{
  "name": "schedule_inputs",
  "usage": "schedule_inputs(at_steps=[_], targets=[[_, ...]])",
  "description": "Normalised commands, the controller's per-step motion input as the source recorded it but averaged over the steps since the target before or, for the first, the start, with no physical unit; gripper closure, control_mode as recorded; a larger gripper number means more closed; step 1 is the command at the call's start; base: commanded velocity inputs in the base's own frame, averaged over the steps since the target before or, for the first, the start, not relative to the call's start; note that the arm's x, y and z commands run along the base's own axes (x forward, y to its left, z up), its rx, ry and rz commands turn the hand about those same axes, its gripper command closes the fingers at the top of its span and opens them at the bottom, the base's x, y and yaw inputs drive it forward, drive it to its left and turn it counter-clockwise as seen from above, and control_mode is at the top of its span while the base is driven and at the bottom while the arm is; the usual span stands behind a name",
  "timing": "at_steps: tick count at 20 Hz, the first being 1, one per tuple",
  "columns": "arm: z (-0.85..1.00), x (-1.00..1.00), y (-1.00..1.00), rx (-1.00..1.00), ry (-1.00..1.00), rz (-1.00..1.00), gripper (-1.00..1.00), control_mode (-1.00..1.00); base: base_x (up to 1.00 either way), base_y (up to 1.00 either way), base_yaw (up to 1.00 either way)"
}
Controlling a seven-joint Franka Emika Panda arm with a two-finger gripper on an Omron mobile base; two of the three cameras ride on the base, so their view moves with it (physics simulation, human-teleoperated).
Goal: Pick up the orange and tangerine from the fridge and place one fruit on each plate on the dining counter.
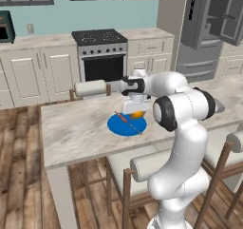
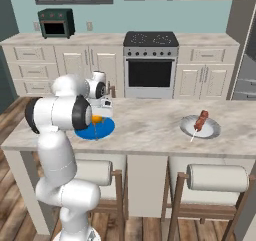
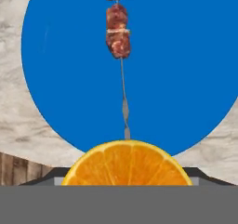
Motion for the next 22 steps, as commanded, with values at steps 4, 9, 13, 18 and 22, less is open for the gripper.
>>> schedule_inputs(at_steps=[4,9,13,18,22], targets=[[-0.44,0.64,0.0,0.0,0.03,0.0,1.0,-1.0,0.0,0.0,0.0],[-0.41,0.6,0.0,0.0,0.01,0.0,1.0,-1.0,0.0,0.0,0.0],[-0.45,0.34,0.0,0.0,0.0,0.0,1.0,-1.0,0.0,0.0,0.0],[-0.43,0.08,0.0,0.0,0.0,0.0,1.0,-1.0,0.0,0.0,0.0],[-0.26,-0.3,0.02,-0.02,-0.04,0.0,1.0,-1.0,0.0,0.0,0.0]])
